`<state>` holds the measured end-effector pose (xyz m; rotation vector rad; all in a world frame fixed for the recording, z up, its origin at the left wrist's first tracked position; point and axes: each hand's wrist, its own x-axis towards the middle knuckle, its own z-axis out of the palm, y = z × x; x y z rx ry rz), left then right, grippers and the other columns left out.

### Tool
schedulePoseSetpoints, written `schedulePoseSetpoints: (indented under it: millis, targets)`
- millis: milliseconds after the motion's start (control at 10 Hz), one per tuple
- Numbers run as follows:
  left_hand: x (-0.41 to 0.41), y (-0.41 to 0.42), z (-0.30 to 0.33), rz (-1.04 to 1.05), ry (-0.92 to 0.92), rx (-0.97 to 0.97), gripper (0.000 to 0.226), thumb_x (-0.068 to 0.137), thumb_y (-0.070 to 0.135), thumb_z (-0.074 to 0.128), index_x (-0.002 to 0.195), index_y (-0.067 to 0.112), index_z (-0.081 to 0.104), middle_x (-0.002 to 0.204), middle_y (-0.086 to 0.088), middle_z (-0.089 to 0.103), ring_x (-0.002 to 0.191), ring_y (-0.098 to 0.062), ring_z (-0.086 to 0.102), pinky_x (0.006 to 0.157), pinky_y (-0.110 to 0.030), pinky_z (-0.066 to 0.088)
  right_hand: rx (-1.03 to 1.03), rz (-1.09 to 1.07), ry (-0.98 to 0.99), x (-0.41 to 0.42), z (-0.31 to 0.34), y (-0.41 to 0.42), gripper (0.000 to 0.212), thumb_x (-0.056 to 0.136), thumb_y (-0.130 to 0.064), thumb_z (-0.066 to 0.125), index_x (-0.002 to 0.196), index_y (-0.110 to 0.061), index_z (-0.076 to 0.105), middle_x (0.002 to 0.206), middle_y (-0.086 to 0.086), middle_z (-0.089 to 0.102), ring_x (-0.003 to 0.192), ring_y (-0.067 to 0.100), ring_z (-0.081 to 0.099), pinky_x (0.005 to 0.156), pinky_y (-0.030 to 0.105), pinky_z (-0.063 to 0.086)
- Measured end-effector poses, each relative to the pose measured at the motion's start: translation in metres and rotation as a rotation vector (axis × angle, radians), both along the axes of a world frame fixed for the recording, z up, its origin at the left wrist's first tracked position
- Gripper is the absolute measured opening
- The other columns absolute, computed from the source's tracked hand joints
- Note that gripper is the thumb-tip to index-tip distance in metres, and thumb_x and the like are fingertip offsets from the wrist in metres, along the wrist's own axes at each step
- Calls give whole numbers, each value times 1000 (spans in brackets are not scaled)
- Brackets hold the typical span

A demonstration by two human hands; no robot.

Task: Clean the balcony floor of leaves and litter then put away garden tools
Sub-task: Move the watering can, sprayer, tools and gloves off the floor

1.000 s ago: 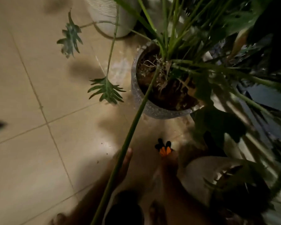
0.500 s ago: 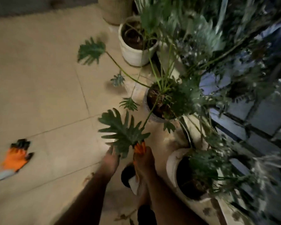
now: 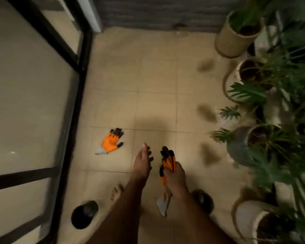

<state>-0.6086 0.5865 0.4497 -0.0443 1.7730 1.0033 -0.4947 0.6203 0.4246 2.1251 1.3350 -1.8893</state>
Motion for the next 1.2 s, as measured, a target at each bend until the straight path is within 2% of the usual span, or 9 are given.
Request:
schedulePoseSetpoints:
  millis: [100,400,500,600,700,800,1000,1100,1200]
  targets:
    - [-68,-30,3,11,11,6,71,100,60,21,148,13,41,146,-9,49,119,-20,54,97,-39,43,1,-6,34,-70,6,-26,12,93,-12,62,101,-21,60,97,5,67,91,23,64,82,40,53]
    - [-217,-85,12,-75,162,-65,93,78,90,19,141,29,51,141,-4,55,129,-25,50,110,-54,39,72,-5,32,-207,20,-54,13,91,-7,63,90,-19,59,84,8,65,70,18,60,60,28,47]
    - [-235,-88,5,-76,145,-130,73,86,79,21,127,30,56,129,-3,58,123,-26,54,108,-53,41,90,11,-40,-228,8,-46,11,90,-14,66,96,-19,58,84,4,63,75,21,62,62,28,47]
    - [-249,-91,-4,-36,164,-164,78,76,89,19,114,35,60,122,-3,62,117,-26,58,104,-52,44,90,43,-92,-239,-6,-40,15,89,-15,68,100,-17,57,83,0,61,79,24,61,67,31,48]
    - [-273,-83,-21,-20,141,-176,63,79,80,22,103,36,59,116,-1,61,116,-26,58,104,-51,44,83,92,-137,-256,-29,-31,24,92,-20,65,113,-12,56,93,2,60,84,23,59,73,32,47]
    - [-296,-72,-57,-11,125,-189,86,80,77,23,131,18,58,133,-10,59,124,-28,54,109,-52,40,92,101,-159,-274,-70,-27,32,94,-24,65,121,-10,54,103,7,62,92,26,60,75,30,43]
    - [-334,-66,-157,-105,91,-207,103,77,88,17,140,14,51,140,-13,55,127,-29,52,110,-53,39,111,3,-215,-312,-160,-37,37,95,-22,65,126,-7,52,117,13,62,108,30,61,80,29,42]
    - [-335,-53,-250,-232,54,-194,90,93,76,13,148,12,42,148,-10,44,141,-30,37,115,-52,31,174,-35,-290,-326,-213,-50,35,94,-21,65,123,-5,53,112,15,64,105,34,63,77,29,42]
    - [-333,-32,-301,-227,-54,-228,72,108,40,0,142,-10,39,152,-23,28,143,-41,24,114,-49,15,170,-98,-363,-337,-270,-63,34,96,-23,63,123,-6,51,112,14,64,104,35,63,75,29,39]
